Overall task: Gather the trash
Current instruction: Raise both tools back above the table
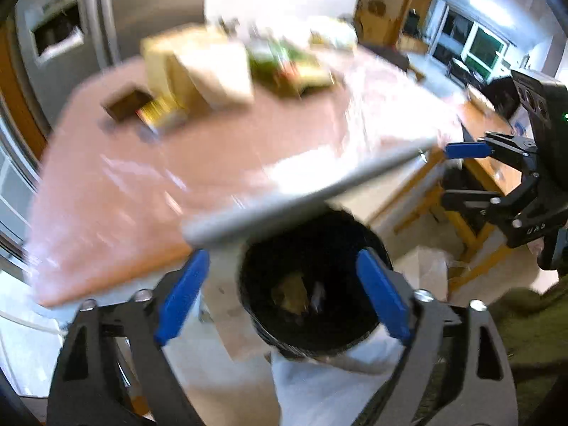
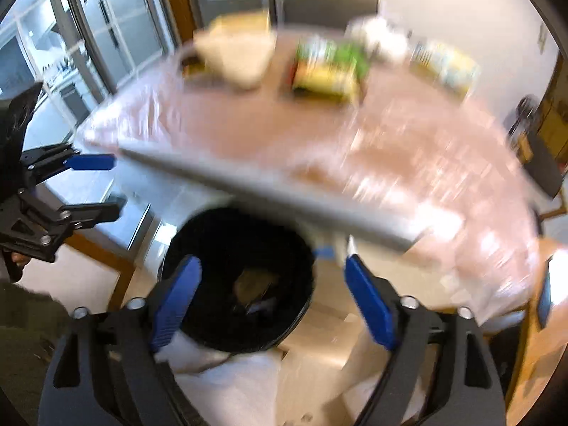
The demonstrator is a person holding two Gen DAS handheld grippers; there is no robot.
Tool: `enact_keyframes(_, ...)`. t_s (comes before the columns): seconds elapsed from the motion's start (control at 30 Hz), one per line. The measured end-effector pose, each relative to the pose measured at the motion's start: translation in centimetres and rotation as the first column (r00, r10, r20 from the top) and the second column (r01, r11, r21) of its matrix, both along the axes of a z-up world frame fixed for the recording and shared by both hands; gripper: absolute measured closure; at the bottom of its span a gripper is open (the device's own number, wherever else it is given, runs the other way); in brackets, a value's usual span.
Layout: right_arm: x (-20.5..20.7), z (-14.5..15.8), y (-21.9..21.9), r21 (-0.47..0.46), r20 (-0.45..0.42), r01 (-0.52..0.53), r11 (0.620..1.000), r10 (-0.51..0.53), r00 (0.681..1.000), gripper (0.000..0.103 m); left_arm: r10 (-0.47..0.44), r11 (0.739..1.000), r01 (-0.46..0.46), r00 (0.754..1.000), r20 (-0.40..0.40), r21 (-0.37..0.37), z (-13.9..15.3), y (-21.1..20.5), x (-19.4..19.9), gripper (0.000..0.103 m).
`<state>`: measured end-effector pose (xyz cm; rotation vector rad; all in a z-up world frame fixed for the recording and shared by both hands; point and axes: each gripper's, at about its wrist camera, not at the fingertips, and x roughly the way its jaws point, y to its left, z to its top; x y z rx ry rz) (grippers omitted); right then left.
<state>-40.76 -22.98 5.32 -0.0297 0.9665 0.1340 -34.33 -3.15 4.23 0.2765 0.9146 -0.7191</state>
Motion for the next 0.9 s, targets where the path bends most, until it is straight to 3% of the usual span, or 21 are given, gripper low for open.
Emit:
enact_keyframes(0.1,2.5,2.2,-1.3,-0.001,0.094,0.056,0.998,-0.056,0.994,0.006,0.073,0.997,-0.071,0.993,0.09,-0.026,2.2,0.7,2.1,0.005)
enact_keyframes(0.23,7.0,2.4,-2.1,-0.026,0.118,0.117,0.993,-0.113,0.987,0.006,0.144,0.989,-0.146,0.977,0.156,0.005,2.3,0.3,6.4,0.005)
enact_keyframes(0.47,13.9,0.6,-1.8,-0.038,0.067,0.159,0.986,-0.157,0.985,0.006,0.156,0.979,-0.171,0.978,0.14,0.108,-0.3,-1.8,12.9,0.005)
enact_keyframes(0.77,17.9,-2.0,-0.8,-0.076,0.002,0.162,0.984,-0.162,0.987,0.006,0.171,0.974,-0.185,0.979,0.109,0.129,-1.9,-2.8,16.1,0.005)
enact_keyframes(0.8,18.0,-2.0,-0.7,-0.08,0.0,0.16,0.984,-0.16,0.987,0.006,0.172,0.974,-0.185,0.979,0.107,0.128,-2.0,-2.8,16.2,0.006)
enact_keyframes(0.9,18.6,-2.4,-0.2,-0.099,-0.005,0.15,0.984,-0.152,0.988,0.006,0.166,0.976,-0.176,0.982,0.086,0.129,-2.4,-2.9,16.9,0.023)
